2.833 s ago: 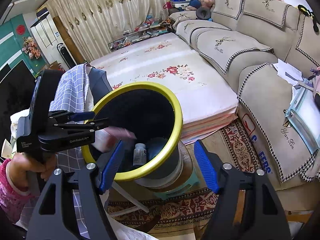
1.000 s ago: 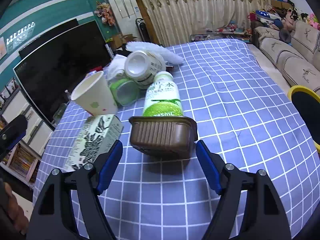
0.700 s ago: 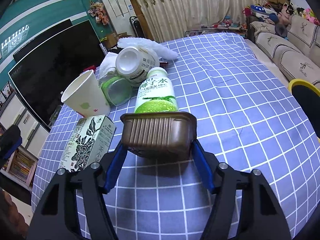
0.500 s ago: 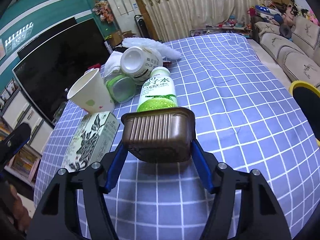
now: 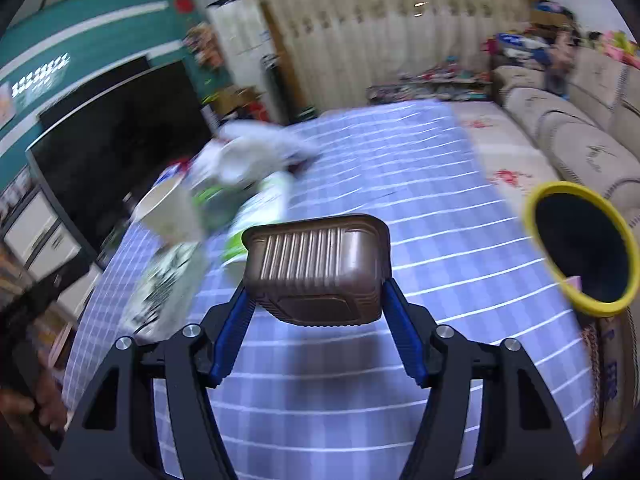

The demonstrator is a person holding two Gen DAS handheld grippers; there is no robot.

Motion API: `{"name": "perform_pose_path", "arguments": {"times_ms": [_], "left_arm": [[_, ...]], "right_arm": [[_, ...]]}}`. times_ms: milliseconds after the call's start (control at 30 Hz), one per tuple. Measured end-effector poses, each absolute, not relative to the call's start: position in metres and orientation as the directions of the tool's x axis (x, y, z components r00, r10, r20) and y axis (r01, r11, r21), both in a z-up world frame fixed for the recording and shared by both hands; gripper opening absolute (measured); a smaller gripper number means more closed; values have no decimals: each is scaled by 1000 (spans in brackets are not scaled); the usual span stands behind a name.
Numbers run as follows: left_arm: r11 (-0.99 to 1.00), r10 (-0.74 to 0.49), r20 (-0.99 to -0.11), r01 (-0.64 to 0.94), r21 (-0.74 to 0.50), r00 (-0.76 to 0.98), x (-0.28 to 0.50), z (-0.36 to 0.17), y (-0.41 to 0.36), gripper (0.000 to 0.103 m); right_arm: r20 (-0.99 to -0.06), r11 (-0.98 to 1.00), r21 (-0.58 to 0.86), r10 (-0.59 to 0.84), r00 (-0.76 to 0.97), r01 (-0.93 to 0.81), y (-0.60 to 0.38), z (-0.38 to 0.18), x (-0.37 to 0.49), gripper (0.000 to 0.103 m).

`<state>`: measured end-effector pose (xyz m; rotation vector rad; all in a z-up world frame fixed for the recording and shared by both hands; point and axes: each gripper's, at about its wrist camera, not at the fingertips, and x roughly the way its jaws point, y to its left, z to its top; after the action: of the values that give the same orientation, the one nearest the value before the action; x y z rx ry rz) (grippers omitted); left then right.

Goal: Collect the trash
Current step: 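Carry the brown tray with the right gripper into the bin and release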

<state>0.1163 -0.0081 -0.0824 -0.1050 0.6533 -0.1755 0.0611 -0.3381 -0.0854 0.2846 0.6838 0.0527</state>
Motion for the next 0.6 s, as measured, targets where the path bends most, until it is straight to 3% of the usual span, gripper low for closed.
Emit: {"name": "perform_pose_path", "arguments": {"times_ms": [167, 367, 600], "left_arm": [[981, -194, -602, 136, -141, 774, 119, -85, -20, 85], [982, -188, -623, 134, -133, 759, 128, -90, -36, 85], [986, -170, -644, 130, -109, 746, 138, -96, -63, 85]], "right_arm": [[-592, 934, 284, -6, 806, 216, -414, -79, 58, 62], [-628, 858, 273, -184, 756, 436, -521, -96, 59, 63], [-741, 808, 239, -206, 639, 538, -607, -148, 86, 63]]}}
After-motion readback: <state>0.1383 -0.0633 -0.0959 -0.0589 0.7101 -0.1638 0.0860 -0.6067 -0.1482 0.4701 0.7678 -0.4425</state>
